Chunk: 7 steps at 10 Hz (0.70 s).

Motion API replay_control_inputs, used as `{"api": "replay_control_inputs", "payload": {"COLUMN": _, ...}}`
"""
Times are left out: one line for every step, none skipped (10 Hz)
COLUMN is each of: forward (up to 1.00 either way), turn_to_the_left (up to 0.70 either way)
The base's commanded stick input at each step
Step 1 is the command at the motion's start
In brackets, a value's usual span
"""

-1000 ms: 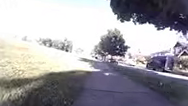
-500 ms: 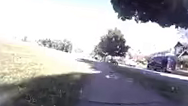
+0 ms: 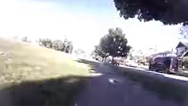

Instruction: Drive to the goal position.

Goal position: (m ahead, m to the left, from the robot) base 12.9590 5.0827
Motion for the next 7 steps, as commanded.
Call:
{"api": "replay_control_inputs", "payload": {"forward": 1.00, "turn_to_the_left": -0.17}}
{"api": "replay_control_inputs", "payload": {"forward": 1.00, "turn_to_the_left": 0.00}}
{"api": "replay_control_inputs", "payload": {"forward": 1.00, "turn_to_the_left": 0.00}}
{"api": "replay_control_inputs", "payload": {"forward": 1.00, "turn_to_the_left": 0.00}}
{"api": "replay_control_inputs", "payload": {"forward": 1.00, "turn_to_the_left": 0.00}}
{"api": "replay_control_inputs", "payload": {"forward": 1.00, "turn_to_the_left": 0.00}}
{"api": "replay_control_inputs", "payload": {"forward": 1.00, "turn_to_the_left": 0.00}}
